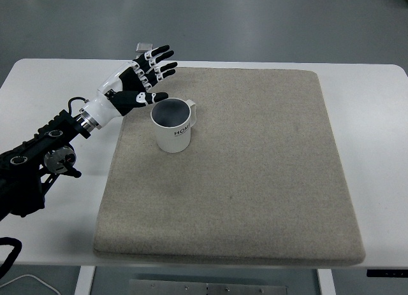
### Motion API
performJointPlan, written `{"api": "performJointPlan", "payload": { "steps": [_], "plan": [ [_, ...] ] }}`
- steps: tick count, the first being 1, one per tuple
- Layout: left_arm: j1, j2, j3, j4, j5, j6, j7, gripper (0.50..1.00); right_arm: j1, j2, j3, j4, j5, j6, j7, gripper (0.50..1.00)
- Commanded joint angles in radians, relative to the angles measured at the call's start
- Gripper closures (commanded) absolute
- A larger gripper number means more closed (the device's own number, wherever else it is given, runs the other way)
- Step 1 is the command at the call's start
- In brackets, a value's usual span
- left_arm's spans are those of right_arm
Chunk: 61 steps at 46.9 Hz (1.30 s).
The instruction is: Flip white cup upright
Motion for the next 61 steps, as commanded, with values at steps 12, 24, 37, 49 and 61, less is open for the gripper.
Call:
{"api": "performJointPlan", "payload": {
  "steps": [12,24,37,49,61],
  "plan": [
    [-0.095,0.005,0.001,0.072,-0.190,0.000,0.000,0.508,0.000,0.000,0.000,0.000,0.000,0.000,0.000,0.570],
    [-0.199,-0.041,0.018,0.246,-0.270,0.000,0.000,0.508,0.000,0.000,0.000,0.000,0.000,0.000,0.000,0.570],
    [-0.222,-0.050,0.021,0.291,-0.277,0.034,0.000,0.508,0.000,0.000,0.000,0.000,0.000,0.000,0.000,0.570],
    [-0.224,-0.068,0.021,0.297,-0.343,0.039,0.062,0.506,0.000,0.000,0.000,0.000,0.000,0.000,0.000,0.570],
    [-0.261,-0.074,0.017,0.326,-0.602,0.148,0.354,0.504,0.000,0.000,0.000,0.000,0.000,0.000,0.000,0.570]
  ]
}}
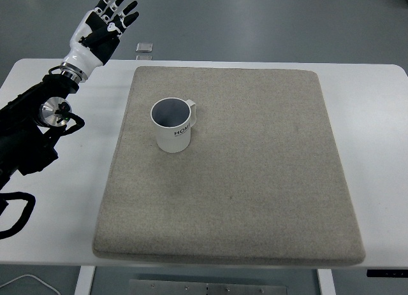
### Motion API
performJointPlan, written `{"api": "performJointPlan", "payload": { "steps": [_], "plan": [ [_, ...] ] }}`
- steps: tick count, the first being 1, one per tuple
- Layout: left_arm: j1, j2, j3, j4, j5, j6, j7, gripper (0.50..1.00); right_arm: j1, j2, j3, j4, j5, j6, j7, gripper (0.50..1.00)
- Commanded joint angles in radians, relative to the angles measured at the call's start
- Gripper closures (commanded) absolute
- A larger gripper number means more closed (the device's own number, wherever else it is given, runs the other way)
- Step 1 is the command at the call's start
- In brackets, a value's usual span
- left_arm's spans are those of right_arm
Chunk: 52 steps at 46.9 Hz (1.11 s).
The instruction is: Flip white cup upright
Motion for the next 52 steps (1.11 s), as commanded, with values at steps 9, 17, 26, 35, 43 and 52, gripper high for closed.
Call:
{"api": "performJointPlan", "payload": {
  "steps": [9,17,26,35,43,52],
  "plan": [
    [-0.006,-0.006,0.000,0.003,-0.154,0.039,0.153,0.504,0.000,0.000,0.000,0.000,0.000,0.000,0.001,0.570],
    [-0.002,-0.019,-0.010,0.005,-0.163,0.034,0.184,0.504,0.001,0.000,0.002,0.000,0.000,0.000,0.001,0.570],
    [0.004,-0.038,-0.008,0.005,-0.242,0.036,0.230,0.504,0.000,0.000,0.005,0.000,0.000,0.000,0.000,0.570],
    [0.008,-0.039,-0.010,0.008,-0.368,0.039,0.233,0.504,0.000,0.000,0.002,0.002,0.002,0.005,0.000,0.570],
    [0.021,-0.070,-0.011,0.028,-0.382,0.037,0.232,0.504,0.000,0.000,0.000,0.002,0.000,0.008,0.000,0.570],
    [0.021,-0.105,-0.040,0.065,-0.428,0.042,0.225,0.506,0.000,0.000,0.000,0.002,-0.002,0.009,0.000,0.570]
  ]
}}
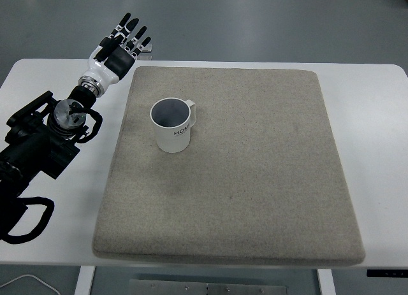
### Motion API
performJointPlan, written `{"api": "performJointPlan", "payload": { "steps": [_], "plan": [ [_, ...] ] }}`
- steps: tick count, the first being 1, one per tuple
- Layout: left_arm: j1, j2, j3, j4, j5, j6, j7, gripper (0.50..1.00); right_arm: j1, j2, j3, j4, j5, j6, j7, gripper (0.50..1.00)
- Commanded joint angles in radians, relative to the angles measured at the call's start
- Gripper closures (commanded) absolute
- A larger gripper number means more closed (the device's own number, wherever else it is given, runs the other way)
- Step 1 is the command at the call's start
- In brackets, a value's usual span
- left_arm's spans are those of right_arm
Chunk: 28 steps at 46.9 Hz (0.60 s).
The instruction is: Flip white cup upright
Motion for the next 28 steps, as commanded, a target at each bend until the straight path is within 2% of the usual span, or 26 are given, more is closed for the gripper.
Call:
{"api": "performJointPlan", "payload": {
  "steps": [1,12,22,28],
  "plan": [
    [0.001,-0.010,-0.011,0.010,-0.025,0.003,-0.006,0.506,-0.001,0.000,0.000,0.000,-0.001,0.000,0.000,0.570],
    [0.009,-0.016,-0.034,0.015,-0.054,0.000,-0.031,0.506,-0.001,0.000,0.002,0.000,-0.003,0.000,0.001,0.570],
    [0.007,-0.068,-0.077,0.042,-0.076,0.018,-0.072,0.506,-0.001,0.000,0.002,0.001,-0.001,0.002,0.000,0.570],
    [-0.002,-0.102,-0.079,0.050,-0.077,0.101,-0.098,0.506,0.001,0.000,0.002,0.001,-0.001,0.002,0.001,0.570]
  ]
}}
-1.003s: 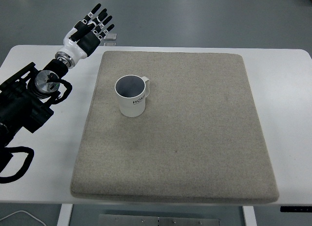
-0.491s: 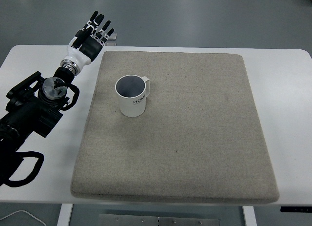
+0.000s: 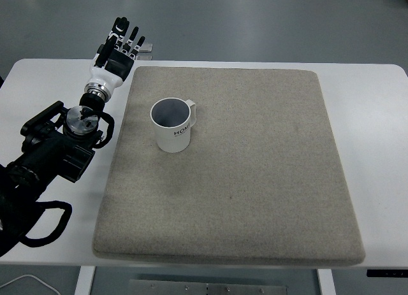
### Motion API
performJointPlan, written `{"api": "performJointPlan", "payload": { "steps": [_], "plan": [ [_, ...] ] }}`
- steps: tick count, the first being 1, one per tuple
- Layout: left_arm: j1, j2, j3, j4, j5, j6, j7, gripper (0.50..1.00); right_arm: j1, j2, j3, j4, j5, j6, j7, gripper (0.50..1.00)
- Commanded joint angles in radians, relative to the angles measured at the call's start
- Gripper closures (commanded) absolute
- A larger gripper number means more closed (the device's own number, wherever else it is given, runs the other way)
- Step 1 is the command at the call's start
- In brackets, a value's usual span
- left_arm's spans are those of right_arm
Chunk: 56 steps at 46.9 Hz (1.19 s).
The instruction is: Flip white cup upright
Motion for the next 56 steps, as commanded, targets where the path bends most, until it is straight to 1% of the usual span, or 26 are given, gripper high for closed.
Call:
{"api": "performJointPlan", "payload": {
  "steps": [1,7,14,19,23,30,40,46,56],
  "plan": [
    [-0.006,-0.012,-0.002,-0.002,-0.003,0.045,-0.013,0.506,0.000,0.000,0.001,-0.001,0.001,0.000,0.001,0.570],
    [-0.007,-0.019,-0.010,-0.008,-0.006,0.052,-0.044,0.506,0.001,0.000,0.001,0.000,0.001,0.000,0.001,0.570],
    [-0.021,-0.019,-0.018,-0.005,-0.015,0.069,-0.052,0.506,0.000,0.000,0.001,-0.001,0.003,0.000,0.001,0.570],
    [-0.021,-0.019,-0.022,-0.004,-0.018,0.085,-0.081,0.506,0.000,0.000,0.003,-0.001,0.004,0.000,0.001,0.570],
    [-0.029,-0.019,-0.022,-0.002,-0.017,0.109,-0.087,0.506,0.001,0.000,0.003,0.000,0.004,0.000,0.001,0.570],
    [-0.044,-0.019,-0.005,0.001,-0.002,0.181,-0.102,0.506,0.001,0.000,0.003,0.002,0.004,0.000,0.001,0.570],
    [-0.070,-0.019,0.016,0.003,0.018,0.206,-0.115,0.506,0.001,0.000,0.003,0.002,0.004,0.000,0.001,0.570],
    [-0.100,-0.019,0.082,0.003,0.048,0.275,-0.136,0.506,0.001,0.000,0.003,0.002,0.004,0.000,0.001,0.570],
    [-0.113,-0.019,0.113,0.003,0.051,0.287,-0.136,0.506,0.001,0.000,0.003,0.003,0.004,0.000,0.001,0.570]
  ]
}}
